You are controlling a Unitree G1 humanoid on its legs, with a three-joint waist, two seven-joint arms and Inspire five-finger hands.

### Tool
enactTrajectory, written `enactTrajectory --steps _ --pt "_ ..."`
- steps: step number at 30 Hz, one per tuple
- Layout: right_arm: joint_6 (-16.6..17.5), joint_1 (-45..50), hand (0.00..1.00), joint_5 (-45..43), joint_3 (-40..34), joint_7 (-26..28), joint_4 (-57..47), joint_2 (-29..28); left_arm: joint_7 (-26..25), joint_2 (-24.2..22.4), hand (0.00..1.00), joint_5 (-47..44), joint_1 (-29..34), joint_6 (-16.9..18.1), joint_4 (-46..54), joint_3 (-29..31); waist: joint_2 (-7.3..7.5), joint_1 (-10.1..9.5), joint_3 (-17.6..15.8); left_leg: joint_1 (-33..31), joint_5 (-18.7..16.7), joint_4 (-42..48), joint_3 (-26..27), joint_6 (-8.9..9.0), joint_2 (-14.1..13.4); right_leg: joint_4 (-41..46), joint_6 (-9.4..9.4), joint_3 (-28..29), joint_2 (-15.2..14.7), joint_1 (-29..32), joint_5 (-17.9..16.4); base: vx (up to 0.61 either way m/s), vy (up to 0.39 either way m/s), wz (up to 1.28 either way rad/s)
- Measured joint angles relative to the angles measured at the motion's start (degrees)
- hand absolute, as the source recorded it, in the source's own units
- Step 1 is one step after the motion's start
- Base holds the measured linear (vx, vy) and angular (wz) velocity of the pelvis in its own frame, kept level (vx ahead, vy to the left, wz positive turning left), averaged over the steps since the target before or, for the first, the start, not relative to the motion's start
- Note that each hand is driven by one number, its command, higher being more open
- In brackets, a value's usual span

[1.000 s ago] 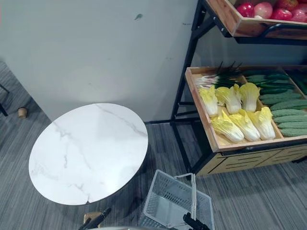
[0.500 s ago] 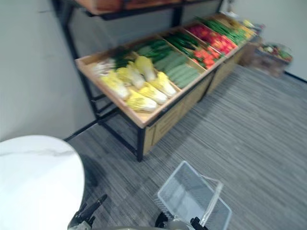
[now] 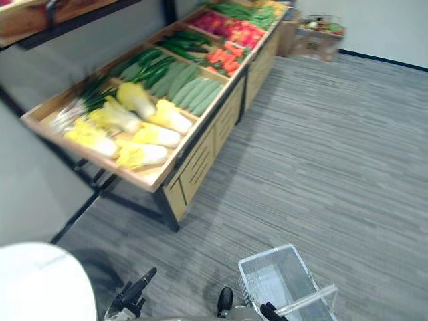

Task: Pick vegetable in the basket

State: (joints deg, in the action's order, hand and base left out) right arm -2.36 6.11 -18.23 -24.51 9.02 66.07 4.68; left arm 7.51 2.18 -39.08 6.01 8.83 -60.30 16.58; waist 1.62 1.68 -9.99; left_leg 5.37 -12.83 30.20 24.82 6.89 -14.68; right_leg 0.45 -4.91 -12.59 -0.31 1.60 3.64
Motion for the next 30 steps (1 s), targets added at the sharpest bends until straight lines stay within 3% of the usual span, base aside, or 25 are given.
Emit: enactTrajectory --steps 2,5,6,7,8,12,13,22,25,30 --pt "0.0 0.1 0.0 0.2 1.1 0.5 0.0 1.2 0.4 -0.2 1.0 -1.1 0.2 1.2 0.0 -0.5 -0.25 -0.33 0.1 -2.0 -1.3 -8.3 -7.2 0.12 4.2 -0.2 0.64 4.0 0.2 -1.6 -0.2 0.0 0.098 -0.91" --pt "0.1 -0.2 0.0 0.2 3.0 0.8 -0.1 2.2 0.4 -0.3 1.0 -1.6 0.7 1.3 -0.5 -0.5 -0.58 -1.63 0.3 -4.5 -0.9 -17.4 -15.5 -0.08 6.9 -0.3 1.62 8.4 0.6 -1.7 0.0 -0.01 0.152 -0.95" --pt "0.1 0.0 0.0 0.2 4.2 0.8 -0.1 3.1 0.4 -0.6 1.0 -2.0 1.5 1.3 -1.0 -0.5 -1.65 -1.71 0.8 -5.8 0.2 -19.8 -18.3 -0.45 6.9 -0.4 2.4 9.9 1.4 -1.9 0.2 0.05 0.186 -0.96" --pt "0.0 0.4 0.0 0.2 5.3 0.7 -0.2 3.9 0.3 -1.2 1.0 -2.1 2.4 1.3 -2.0 -0.5 -3.35 -1.76 1.5 -5.7 5.2 -19.3 -19.3 -0.87 6.4 -0.7 3.3 11.6 2.8 -2.3 0.4 0.08 0.172 -0.92" --pt "0.0 0.6 0.0 0.2 5.5 0.6 -0.1 3.8 0.3 -1.1 1.0 -2.3 2.8 1.3 -2.7 -0.5 -3.85 -1.73 1.8 -5.2 6.4 -19.2 -19.1 -1.28 6.2 -1.3 3.95 12.3 2.8 -3.0 0.8 0.13 0.204 -0.66" --pt "0.0 3.2 0.0 0.1 5.6 0.2 -0.1 2.0 0.2 -0.3 1.0 -2.9 2.2 1.1 -3.8 -0.6 -2.26 -1.21 3.0 -2.5 8.1 -25.6 -17.7 -2.83 9.2 -3.3 5.58 12.8 0.1 -3.6 0.9 0.11 0.139 -0.06" --pt "0.1 3.5 0.0 0.4 5.5 0.9 -0.4 0.4 1.7 2.0 1.0 -3.1 -0.7 2.1 -4.7 -4.9 0.24 -1.22 3.3 -1.8 8.5 -27.2 -19.2 -3.22 10.1 -5.8 6.29 11.2 0.2 -4.7 1.6 0.06 0.042 0.03" --pt "0.1 3.4 0.0 0.3 5.5 1.0 -0.4 0.4 1.8 2.0 1.0 -3.0 0.0 2.1 -4.9 -4.4 0.22 -1.35 3.3 -1.7 8.5 -27.5 -19.0 -3.22 9.9 -5.9 6.34 11.2 0.1 -4.7 1.3 0.0 0.0 0.0" --pt "-0.1 3.4 0.0 0.3 5.2 1.1 -0.4 0.3 1.9 1.9 1.0 -1.6 1.6 2.1 -4.8 -4.5 -0.03 -1.5 3.3 -0.7 8.7 -28.5 -18.5 -2.96 9.2 -5.9 5.95 6.2 -0.8 -5.1 0.2 0.0 0.0 0.02" --pt "-0.8 3.2 0.0 0.3 3.1 1.2 -0.3 0.3 2.3 2.0 1.0 -0.3 4.4 2.0 -4.5 -6.4 -1.24 -1.87 3.5 2.0 8.7 -30.5 -16.9 -2.18 7.8 -5.8 6.44 2.6 -0.5 -6.8 -1.1 0.08 -0.016 -0.02"
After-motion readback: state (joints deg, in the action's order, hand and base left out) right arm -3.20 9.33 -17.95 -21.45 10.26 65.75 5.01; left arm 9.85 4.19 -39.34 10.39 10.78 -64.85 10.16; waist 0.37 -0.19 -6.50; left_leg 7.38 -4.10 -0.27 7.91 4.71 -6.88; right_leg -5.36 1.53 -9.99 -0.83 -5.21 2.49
